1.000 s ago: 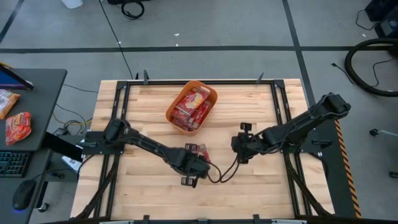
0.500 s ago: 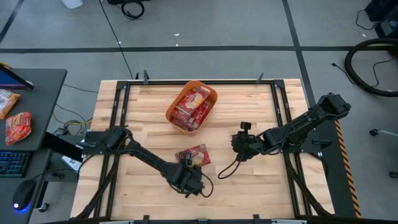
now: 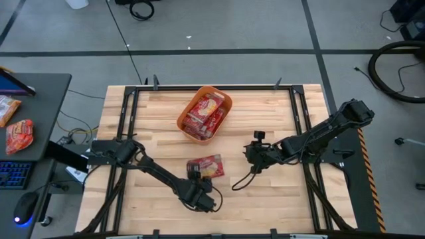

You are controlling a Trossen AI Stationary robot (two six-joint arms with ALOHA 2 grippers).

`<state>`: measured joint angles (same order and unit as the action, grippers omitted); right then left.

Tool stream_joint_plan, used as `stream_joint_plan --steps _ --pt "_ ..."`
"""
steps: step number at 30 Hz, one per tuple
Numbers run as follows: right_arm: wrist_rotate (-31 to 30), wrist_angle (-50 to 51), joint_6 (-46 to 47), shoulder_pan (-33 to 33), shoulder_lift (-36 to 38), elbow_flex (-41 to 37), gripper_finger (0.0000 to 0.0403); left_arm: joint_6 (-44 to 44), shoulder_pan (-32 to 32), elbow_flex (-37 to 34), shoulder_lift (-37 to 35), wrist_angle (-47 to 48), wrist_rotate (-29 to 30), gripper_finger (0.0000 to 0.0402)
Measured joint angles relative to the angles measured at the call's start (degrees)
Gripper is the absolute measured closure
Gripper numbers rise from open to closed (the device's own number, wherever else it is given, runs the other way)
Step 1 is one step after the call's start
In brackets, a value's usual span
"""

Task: Sort popcorn bags into baskets
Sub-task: Put the red popcorn bag into the orange bin

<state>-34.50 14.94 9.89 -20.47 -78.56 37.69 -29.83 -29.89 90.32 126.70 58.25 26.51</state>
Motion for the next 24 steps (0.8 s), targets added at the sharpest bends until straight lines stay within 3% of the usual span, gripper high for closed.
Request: stream_joint_plan --steps 8,16,24 --pt "0.1 -0.1 0.6 -0.3 0.0 0.0 0.0282 0.7 0.4 0.1 0.4 2.0 1.2 0.0386" --pt "0.0 1.7 1.2 -1.4 0.8 0.0 0.0282 2.9 2.5 4.1 -2.4 7.3 -0.6 0.0396" --pt "-4.5 7.2 4.4 -3.0 5.8 0.0 0.0282 8.4 5.8 15.2 -7.7 10.7 8.1 0.0399"
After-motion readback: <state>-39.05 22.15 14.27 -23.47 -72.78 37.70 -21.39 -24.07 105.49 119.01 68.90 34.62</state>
